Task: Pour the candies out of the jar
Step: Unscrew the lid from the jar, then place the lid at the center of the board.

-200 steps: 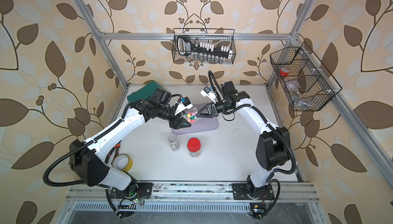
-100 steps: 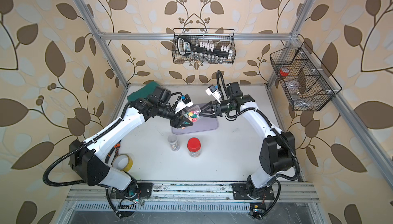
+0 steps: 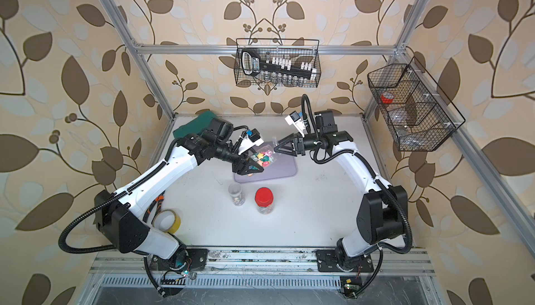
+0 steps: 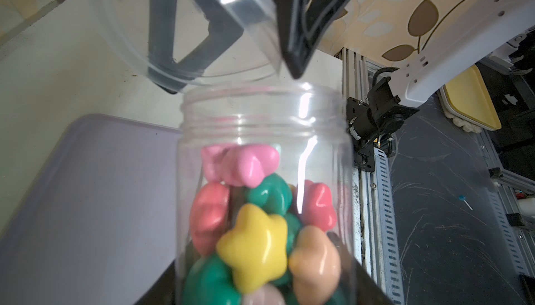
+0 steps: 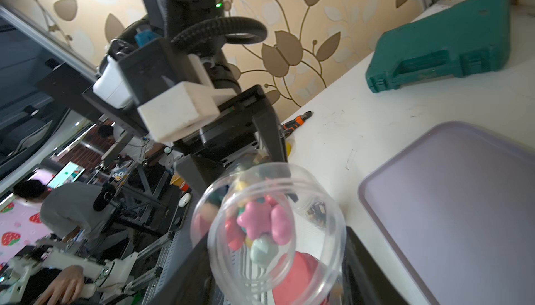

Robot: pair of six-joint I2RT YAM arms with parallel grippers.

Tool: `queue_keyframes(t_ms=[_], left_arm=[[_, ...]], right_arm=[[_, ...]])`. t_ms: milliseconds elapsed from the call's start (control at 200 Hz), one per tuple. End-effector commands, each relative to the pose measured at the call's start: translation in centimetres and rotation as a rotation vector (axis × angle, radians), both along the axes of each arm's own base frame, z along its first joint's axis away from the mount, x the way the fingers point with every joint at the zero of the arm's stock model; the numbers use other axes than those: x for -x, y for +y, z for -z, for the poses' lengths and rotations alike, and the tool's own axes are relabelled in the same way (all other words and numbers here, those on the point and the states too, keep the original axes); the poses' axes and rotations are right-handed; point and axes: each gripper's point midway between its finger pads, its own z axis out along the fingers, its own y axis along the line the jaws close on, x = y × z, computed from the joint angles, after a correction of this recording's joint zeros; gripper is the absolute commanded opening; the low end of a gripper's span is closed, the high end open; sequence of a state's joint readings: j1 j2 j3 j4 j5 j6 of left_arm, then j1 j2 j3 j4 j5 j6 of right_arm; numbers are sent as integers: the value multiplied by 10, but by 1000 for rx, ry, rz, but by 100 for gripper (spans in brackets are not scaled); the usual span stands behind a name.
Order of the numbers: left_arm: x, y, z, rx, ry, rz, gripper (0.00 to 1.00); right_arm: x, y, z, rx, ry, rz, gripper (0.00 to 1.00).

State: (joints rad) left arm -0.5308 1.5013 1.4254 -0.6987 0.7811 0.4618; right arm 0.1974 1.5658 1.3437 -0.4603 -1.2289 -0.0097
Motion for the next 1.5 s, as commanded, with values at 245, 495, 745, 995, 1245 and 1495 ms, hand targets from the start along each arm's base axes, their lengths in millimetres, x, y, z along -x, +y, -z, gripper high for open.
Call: queue_keyframes(t_ms=[245,495,745,995,1245,1495], left_arm=[[2,-8,-24,71,-70,47,61],[3,-7,-24,74,-69,42,61],[5,-5,-21,71,-67,29,61],[4,-4,-19,66,-63,22,61],[3,-3,-12,57,-47,10,61],[1,-3,-7,45,-40,0,61]], right_arm=[[-56,-79,84,416,254,589,47],[-62,-123,151,672,359,777,49],[-66,-141,203,819,425,823,53],[-68,-147,237,908,443,838,54],[-71,-149,254,929,452,838,55],[-76,-151,258,949,446,847,70]])
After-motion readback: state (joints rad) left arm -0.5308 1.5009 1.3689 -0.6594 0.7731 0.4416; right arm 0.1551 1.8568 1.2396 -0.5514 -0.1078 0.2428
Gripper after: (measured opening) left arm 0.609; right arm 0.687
